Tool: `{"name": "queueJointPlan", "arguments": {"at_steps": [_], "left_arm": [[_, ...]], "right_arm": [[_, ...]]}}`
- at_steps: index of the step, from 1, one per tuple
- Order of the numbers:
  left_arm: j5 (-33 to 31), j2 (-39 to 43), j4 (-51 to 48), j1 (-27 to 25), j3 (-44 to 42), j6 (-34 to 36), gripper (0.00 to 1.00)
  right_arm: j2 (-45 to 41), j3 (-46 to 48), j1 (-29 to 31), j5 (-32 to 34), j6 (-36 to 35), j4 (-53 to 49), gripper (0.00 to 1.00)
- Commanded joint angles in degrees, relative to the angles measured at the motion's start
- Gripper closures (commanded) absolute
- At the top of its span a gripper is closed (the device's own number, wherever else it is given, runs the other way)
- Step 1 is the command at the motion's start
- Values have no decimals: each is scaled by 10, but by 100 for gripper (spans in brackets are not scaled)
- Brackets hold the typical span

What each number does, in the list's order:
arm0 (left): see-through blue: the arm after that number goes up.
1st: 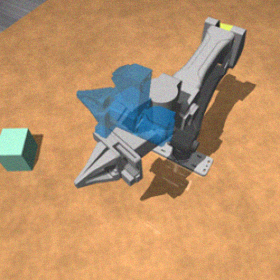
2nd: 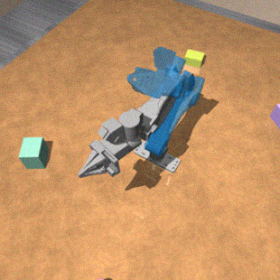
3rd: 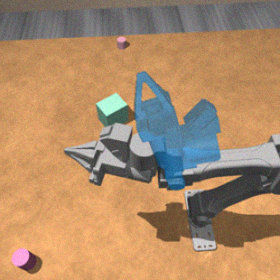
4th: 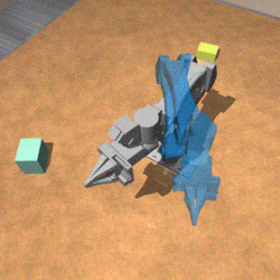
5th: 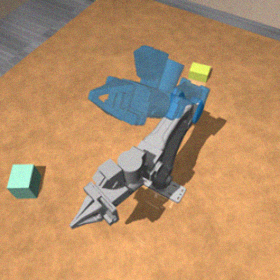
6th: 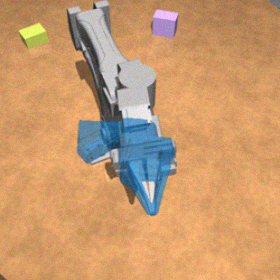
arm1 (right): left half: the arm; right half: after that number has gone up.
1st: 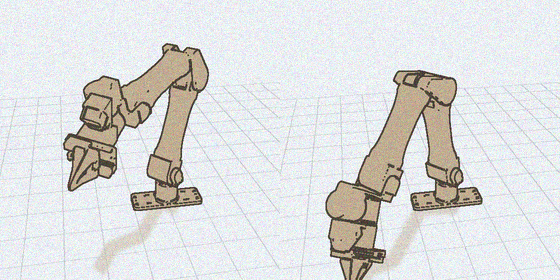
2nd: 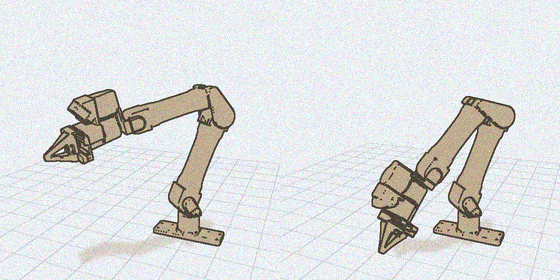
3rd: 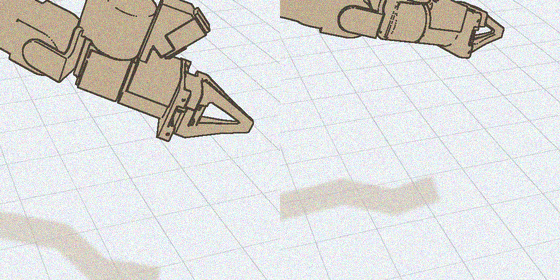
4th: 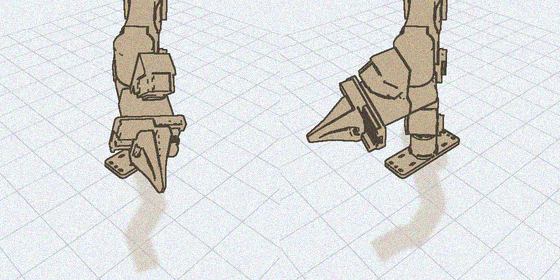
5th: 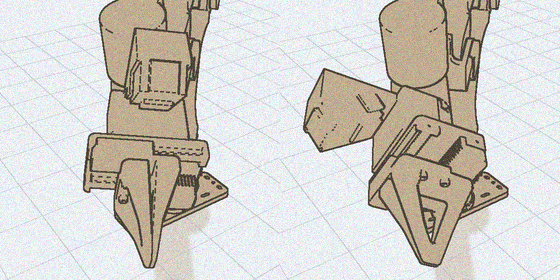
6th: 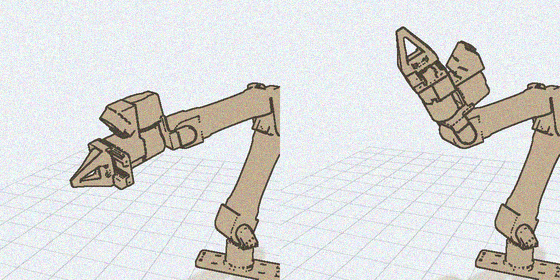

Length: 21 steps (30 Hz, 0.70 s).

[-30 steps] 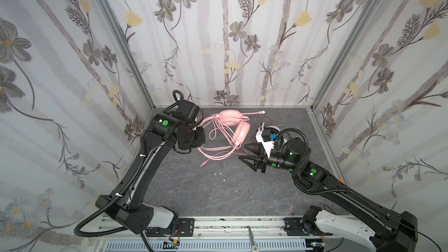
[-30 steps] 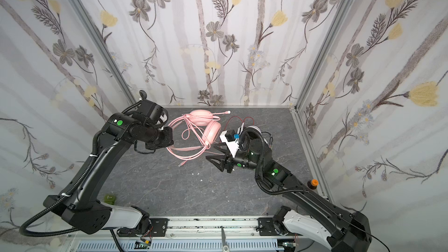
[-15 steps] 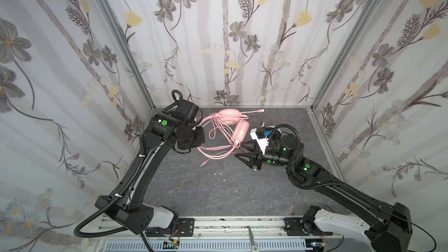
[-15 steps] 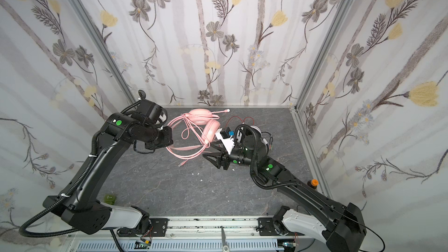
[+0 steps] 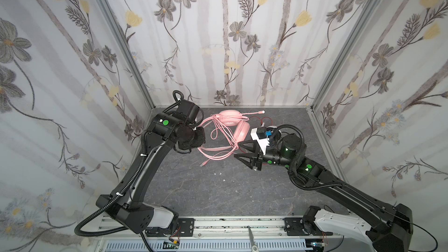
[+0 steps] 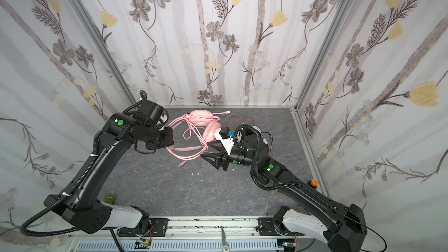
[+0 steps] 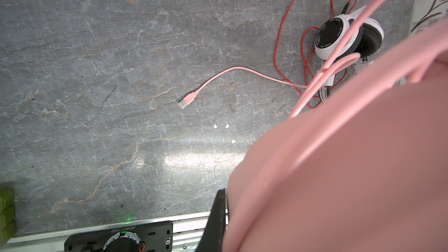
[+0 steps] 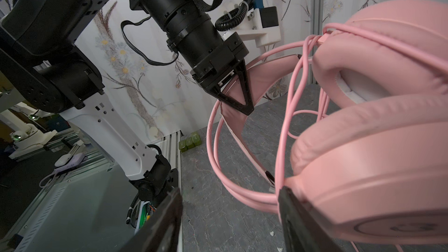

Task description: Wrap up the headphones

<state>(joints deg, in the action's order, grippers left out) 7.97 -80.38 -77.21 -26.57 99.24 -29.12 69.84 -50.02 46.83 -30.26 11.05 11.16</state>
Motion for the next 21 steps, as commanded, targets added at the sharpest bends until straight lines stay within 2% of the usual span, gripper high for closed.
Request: {"name": "queueJointPlan", "arguments": {"at_steps": [1, 9, 14, 18, 21], "left_arm": [[15, 1, 20, 0, 5, -5, 100], [16, 5, 19, 0, 4, -5, 100], [16, 3, 18, 3, 0, -1, 100], [21, 6, 17, 11, 6, 2, 100], [35, 7, 18, 19, 19, 5, 100]], "right_arm": [[12, -8, 3, -10, 1, 22, 37], [19, -18, 3, -8, 1, 12, 37], [-30, -21, -5, 21, -15, -1, 34], [-96, -12, -81, 32, 18, -24, 37], [-162, 42, -143, 37, 50, 3, 34]]}}
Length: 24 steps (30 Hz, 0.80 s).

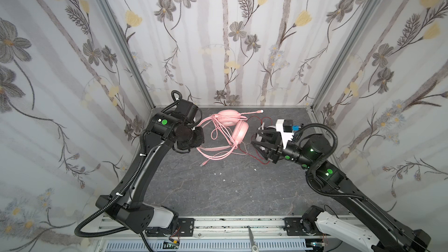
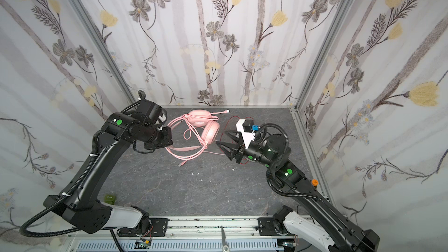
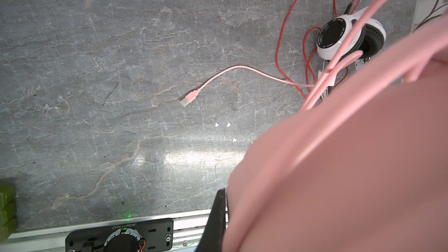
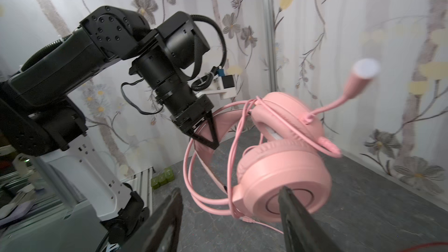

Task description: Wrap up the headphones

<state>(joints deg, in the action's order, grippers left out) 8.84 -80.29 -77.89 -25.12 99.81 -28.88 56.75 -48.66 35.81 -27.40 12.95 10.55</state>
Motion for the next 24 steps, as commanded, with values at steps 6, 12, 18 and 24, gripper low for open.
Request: {"name": "queueJointPlan", "arguments": {"at_steps": [6, 12, 18, 24], "left_arm": [[69, 2, 27, 7, 64, 2, 100], [98, -8, 7, 7, 124, -1, 100], [108, -19, -13, 7, 165, 1, 100], [118, -26, -16, 7, 178, -2, 100]], "right_arm": [[-12, 99, -94, 30, 74, -42, 34], [100, 69, -88, 1, -2, -35, 32], [220, -39, -80, -77, -64, -15, 32], [326, -133, -56, -114, -108, -2, 31]]}}
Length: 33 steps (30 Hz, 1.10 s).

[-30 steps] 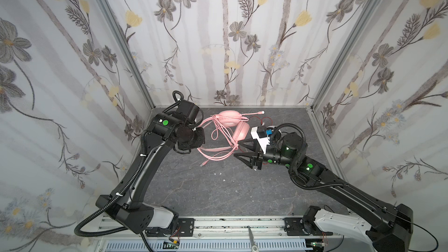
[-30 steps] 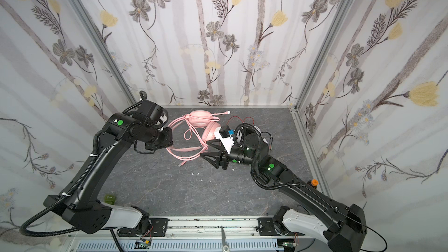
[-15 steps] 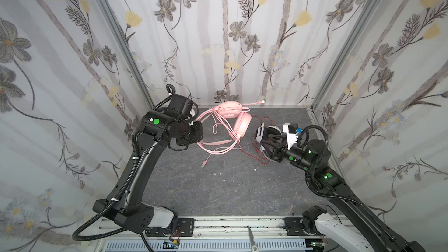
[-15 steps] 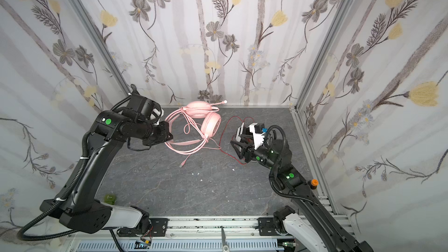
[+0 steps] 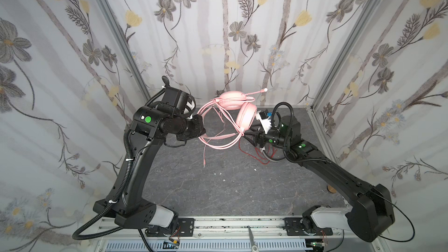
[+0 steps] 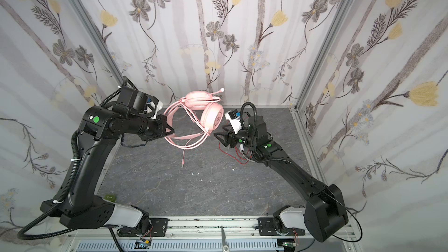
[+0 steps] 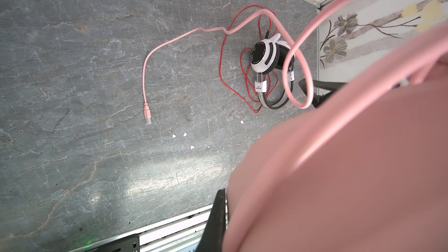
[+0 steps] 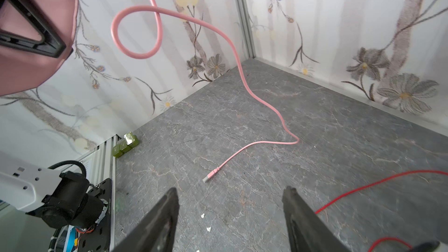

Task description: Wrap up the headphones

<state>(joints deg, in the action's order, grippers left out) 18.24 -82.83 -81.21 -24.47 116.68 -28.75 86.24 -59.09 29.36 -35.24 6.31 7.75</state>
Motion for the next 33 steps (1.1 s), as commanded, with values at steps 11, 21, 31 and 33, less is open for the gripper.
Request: {"name": "queueJointPlan", "arguments": {"at_steps": [11, 21, 31, 33], "left_arm": [[45, -8, 17, 0, 36, -11, 100], [57, -40, -7, 0, 118, -13, 100], [52, -98, -45, 1, 249, -16, 100], [52, -104, -51, 2, 261, -16, 100]], "right_arm": [[204, -127, 27, -109, 53, 180, 30], [279, -226, 51, -105, 61, 158, 51], [230, -108, 51, -102, 80, 172, 100], [202, -48, 51, -91, 82, 190, 94]]}}
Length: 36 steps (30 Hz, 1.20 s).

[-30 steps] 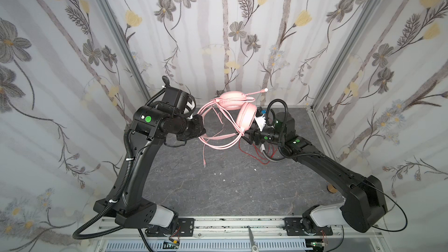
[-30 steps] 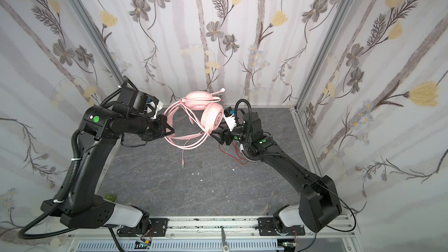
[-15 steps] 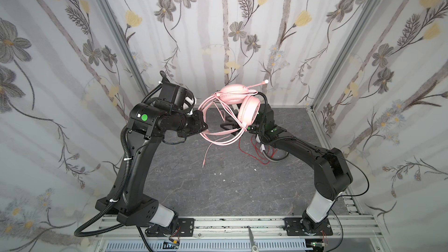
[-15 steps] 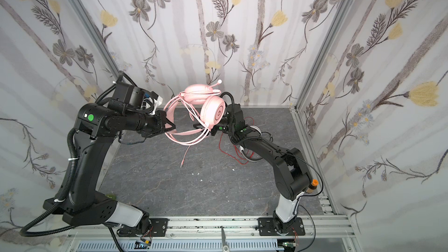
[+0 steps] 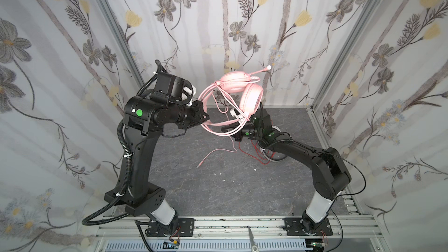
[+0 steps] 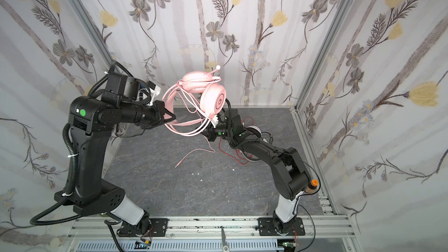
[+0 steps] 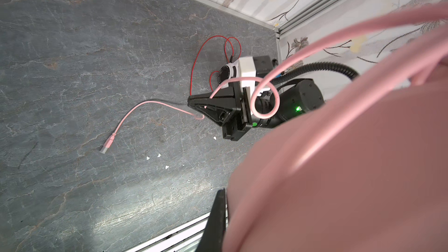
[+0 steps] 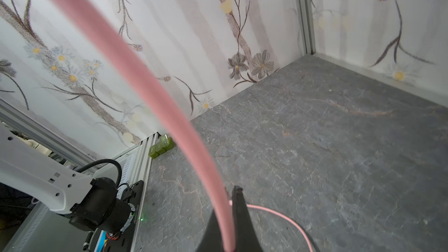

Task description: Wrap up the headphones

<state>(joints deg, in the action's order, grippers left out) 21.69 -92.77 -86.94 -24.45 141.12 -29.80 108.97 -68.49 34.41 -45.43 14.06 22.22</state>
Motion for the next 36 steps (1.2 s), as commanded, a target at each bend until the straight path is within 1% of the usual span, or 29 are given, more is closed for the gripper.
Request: {"name": "queueJointPlan", "arguments": {"at_steps": [1, 2, 3, 4, 9, 15, 19, 23, 27, 30, 36], "left_arm": [[17, -5, 6, 2, 18, -5, 100], [18, -6, 7, 2, 18, -5, 100], [19, -6, 7, 2, 17, -6, 100], [21, -7, 7, 2, 17, -7, 100], [20, -4, 8, 2, 18, -11, 100], [13, 0, 3, 2, 18, -12, 100], [24, -2, 6, 3, 19, -17, 100], [30, -1, 9, 3, 18, -20, 100], [29, 0, 6, 3, 19, -19, 100], [27, 1, -1, 3, 18, -17, 100], [26, 0, -3, 3, 17, -18, 100]], "right_arm": [[-41, 73, 0, 13, 4, 53, 86], [-53, 95, 0, 14, 2, 57, 78], [-67, 117, -1, 16, 0, 59, 67], [-83, 135, -4, 19, -2, 61, 60], [-145, 190, -27, 25, -11, 49, 57], [-197, 199, -41, 36, -30, 19, 44], [-194, 186, -37, 25, -29, 16, 39], [-170, 171, -16, 9, -44, 31, 34], [-108, 133, 3, -23, -26, 52, 37], [-84, 103, 21, -21, -23, 58, 37], [-45, 26, 56, -14, -21, 40, 37]]}}
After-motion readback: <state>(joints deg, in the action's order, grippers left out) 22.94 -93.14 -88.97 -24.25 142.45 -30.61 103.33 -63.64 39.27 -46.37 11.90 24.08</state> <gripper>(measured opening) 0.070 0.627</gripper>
